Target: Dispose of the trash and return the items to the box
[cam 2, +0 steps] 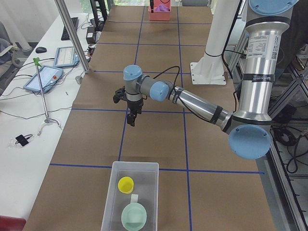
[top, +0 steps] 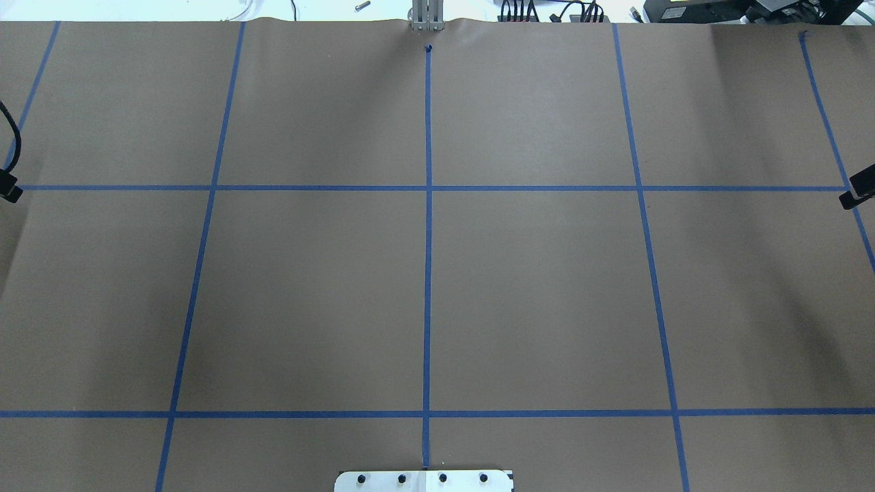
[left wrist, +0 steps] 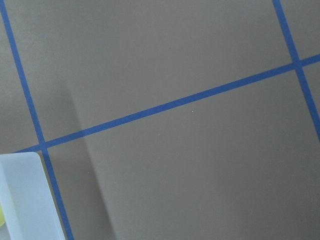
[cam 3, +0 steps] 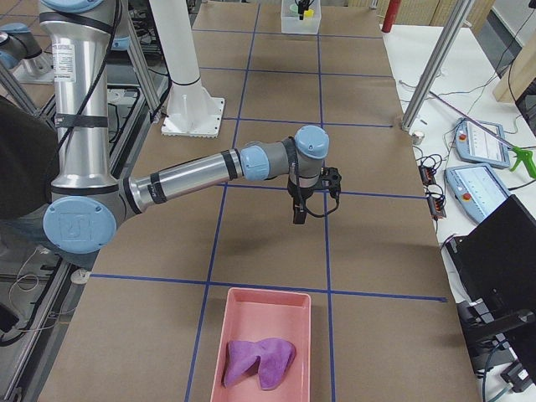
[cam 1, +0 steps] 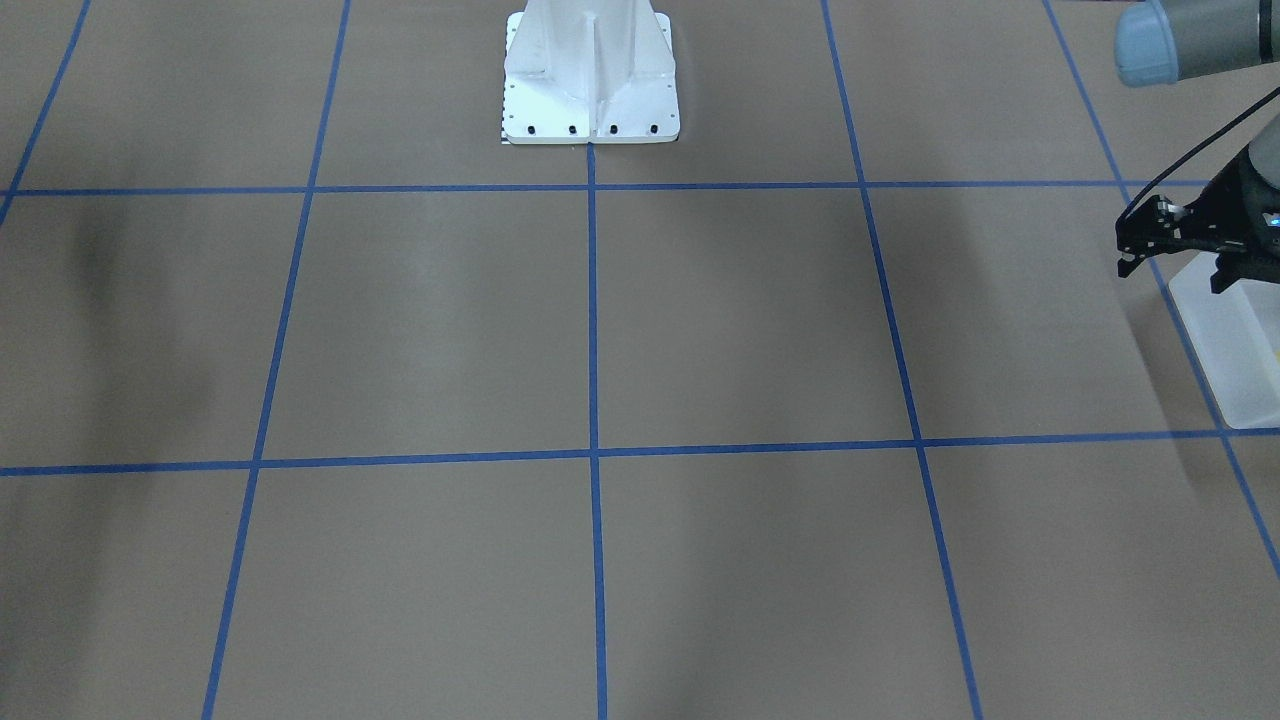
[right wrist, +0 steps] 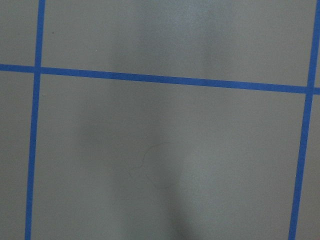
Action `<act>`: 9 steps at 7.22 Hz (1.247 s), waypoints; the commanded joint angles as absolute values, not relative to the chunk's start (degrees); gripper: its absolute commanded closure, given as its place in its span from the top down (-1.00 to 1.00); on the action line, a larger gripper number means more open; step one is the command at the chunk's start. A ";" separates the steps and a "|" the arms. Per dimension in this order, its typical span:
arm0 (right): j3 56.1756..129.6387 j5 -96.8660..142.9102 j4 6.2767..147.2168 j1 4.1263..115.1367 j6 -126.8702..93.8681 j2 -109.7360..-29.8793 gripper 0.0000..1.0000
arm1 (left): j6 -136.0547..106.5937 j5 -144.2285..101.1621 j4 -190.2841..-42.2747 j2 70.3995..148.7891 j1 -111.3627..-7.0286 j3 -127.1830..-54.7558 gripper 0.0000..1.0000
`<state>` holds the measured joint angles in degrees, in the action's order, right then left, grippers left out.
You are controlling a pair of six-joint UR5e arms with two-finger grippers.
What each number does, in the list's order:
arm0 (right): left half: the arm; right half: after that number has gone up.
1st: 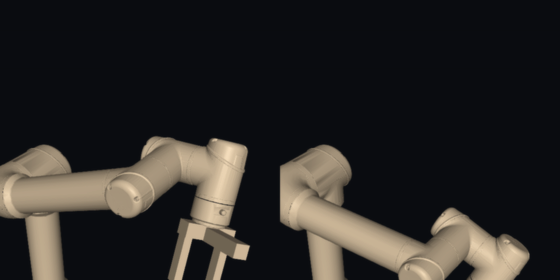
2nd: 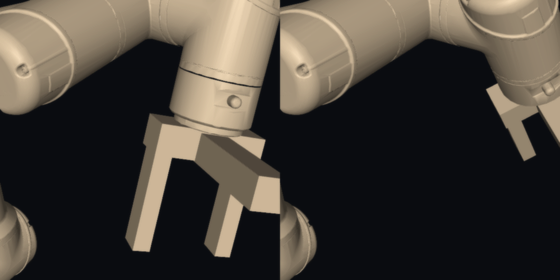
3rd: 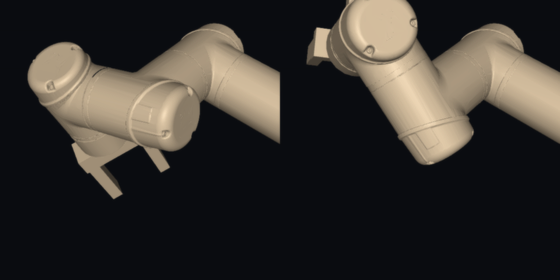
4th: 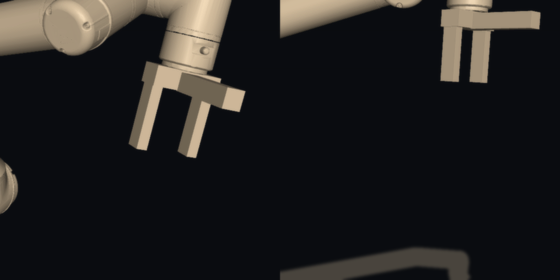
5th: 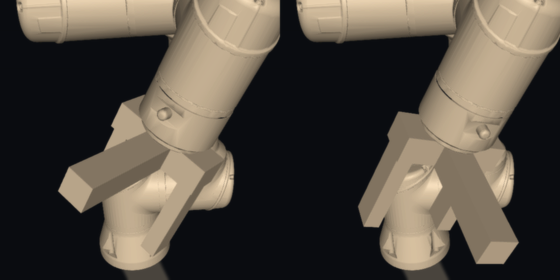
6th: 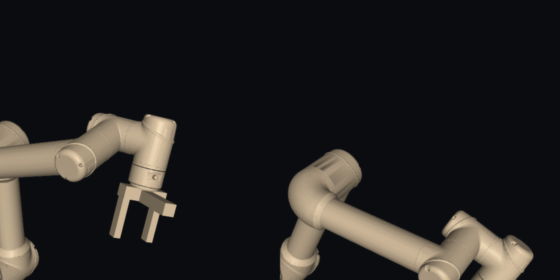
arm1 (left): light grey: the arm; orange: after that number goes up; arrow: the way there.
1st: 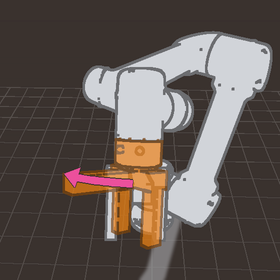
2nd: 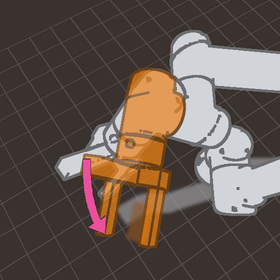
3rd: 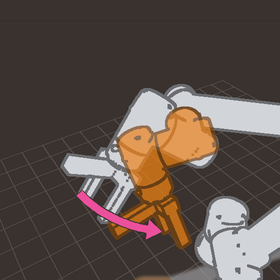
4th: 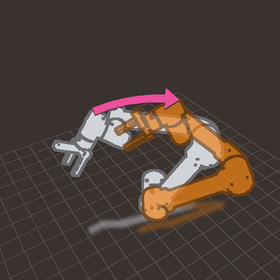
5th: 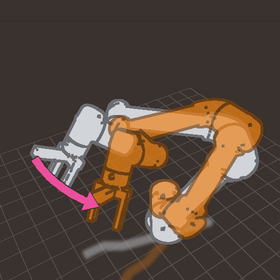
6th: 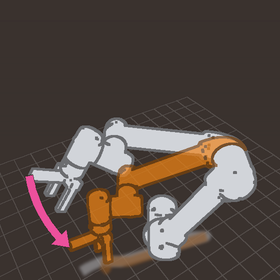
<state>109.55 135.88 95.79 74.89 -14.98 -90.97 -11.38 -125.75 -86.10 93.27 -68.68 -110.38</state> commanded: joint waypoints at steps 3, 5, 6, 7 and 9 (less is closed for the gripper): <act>109.51 135.62 95.80 74.88 -14.85 -91.05 1.00 | -11.34 -126.04 -86.04 93.34 -68.64 -110.65 0.96; 109.51 133.69 95.80 74.88 -12.07 -91.05 1.00 | -11.25 -126.12 -86.13 93.25 -68.64 -110.83 0.96; 109.42 133.68 95.80 74.88 -11.78 -91.05 1.00 | -11.34 -127.78 -86.05 93.16 -68.64 -110.66 0.96; 109.08 133.86 95.80 74.97 -11.78 -91.23 1.00 | -11.34 -130.75 -86.04 92.73 -69.08 -110.39 0.96; 108.55 134.30 95.98 75.58 -11.69 -92.02 1.00 | -11.25 -130.87 -86.04 92.03 -71.88 -109.95 0.96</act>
